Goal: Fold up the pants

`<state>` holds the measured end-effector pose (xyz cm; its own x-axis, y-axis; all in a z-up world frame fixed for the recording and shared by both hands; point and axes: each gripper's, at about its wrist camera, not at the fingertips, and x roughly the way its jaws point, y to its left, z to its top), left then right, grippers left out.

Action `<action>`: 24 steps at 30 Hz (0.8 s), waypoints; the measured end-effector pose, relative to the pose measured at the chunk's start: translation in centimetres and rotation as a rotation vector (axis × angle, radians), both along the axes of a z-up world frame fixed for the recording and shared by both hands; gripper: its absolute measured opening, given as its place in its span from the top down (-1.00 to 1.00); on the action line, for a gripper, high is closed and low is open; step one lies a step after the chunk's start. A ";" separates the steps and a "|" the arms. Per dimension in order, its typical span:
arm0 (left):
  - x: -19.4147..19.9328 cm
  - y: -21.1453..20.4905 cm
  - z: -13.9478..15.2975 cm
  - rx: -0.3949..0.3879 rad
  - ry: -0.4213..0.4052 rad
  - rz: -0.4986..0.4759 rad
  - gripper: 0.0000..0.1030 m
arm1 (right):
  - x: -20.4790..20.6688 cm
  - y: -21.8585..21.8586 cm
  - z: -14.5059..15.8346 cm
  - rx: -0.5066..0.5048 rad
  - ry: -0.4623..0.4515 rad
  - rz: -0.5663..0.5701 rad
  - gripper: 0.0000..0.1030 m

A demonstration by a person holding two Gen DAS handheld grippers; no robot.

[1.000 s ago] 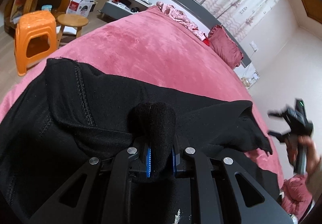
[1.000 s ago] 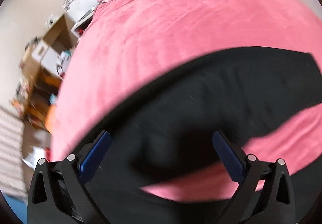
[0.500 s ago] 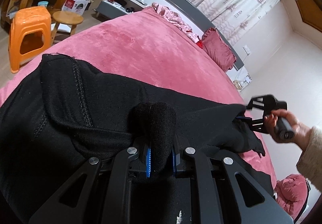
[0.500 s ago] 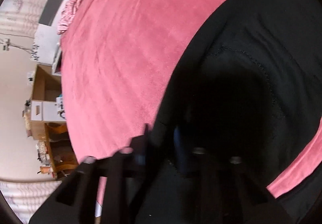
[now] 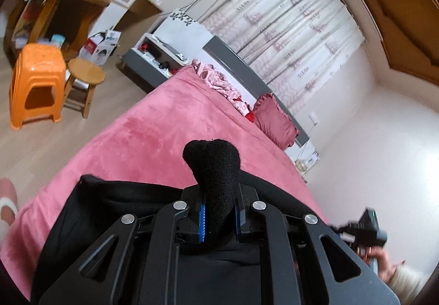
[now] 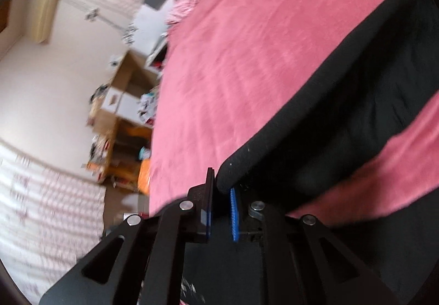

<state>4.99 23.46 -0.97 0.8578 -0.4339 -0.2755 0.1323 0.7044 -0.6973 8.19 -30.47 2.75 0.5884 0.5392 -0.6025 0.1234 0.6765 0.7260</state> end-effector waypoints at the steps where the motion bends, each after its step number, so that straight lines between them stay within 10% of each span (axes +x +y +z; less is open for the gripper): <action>1: -0.3 0.5 -0.3 -0.024 0.019 0.004 0.74 | -1.8 0.4 -0.3 -0.002 -0.013 0.019 0.81; 14: -5.7 4.2 -5.6 -0.088 0.307 0.040 0.61 | -11.9 3.8 -11.7 0.095 0.157 0.121 0.81; 18: -6.6 4.8 -5.8 -0.205 0.351 0.036 0.15 | -11.5 2.8 -13.7 0.198 0.195 0.090 0.79; 21: -7.5 4.3 -4.7 -0.203 0.353 0.020 -0.71 | -10.9 2.4 -13.9 0.233 0.192 0.066 0.66; 24: -8.1 3.9 -4.7 -0.212 0.365 0.011 -0.74 | -11.9 0.7 -14.3 0.279 0.176 0.011 0.35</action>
<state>-3.16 27.36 -5.64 0.7253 -0.5050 -0.4678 -0.1569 0.5404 -0.8267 -3.73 -29.72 -11.60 0.4820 0.7033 -0.5225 0.2571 0.4565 0.8518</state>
